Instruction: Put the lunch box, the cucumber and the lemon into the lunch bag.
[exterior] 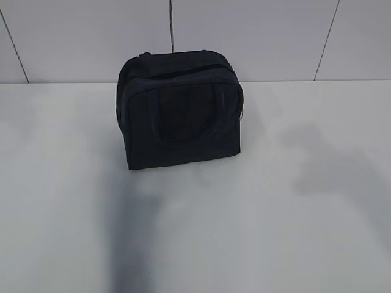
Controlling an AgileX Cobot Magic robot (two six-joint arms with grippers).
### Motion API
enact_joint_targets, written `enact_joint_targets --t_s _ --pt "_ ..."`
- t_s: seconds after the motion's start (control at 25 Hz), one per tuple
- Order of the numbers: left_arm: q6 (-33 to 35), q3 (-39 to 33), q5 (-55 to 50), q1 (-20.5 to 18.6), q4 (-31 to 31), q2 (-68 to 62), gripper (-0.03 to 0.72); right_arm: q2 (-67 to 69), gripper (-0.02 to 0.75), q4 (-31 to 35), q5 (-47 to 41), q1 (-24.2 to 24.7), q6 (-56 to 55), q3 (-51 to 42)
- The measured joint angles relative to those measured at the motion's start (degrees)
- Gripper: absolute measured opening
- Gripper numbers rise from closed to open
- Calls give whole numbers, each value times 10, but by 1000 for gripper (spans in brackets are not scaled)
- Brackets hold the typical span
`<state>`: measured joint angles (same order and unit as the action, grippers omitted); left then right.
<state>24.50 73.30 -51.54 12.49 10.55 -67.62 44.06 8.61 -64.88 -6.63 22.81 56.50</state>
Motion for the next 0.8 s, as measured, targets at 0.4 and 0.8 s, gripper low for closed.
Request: enact_joint_targets --t_s 0.4,0.8 --pt "-27 -28 -25 0 -114 95 445 -122 295 -7 36 0 -34 -92" --pt "-44 -159 -29 0 -173 252 443 -230 295 7 53 0 -46 -149"
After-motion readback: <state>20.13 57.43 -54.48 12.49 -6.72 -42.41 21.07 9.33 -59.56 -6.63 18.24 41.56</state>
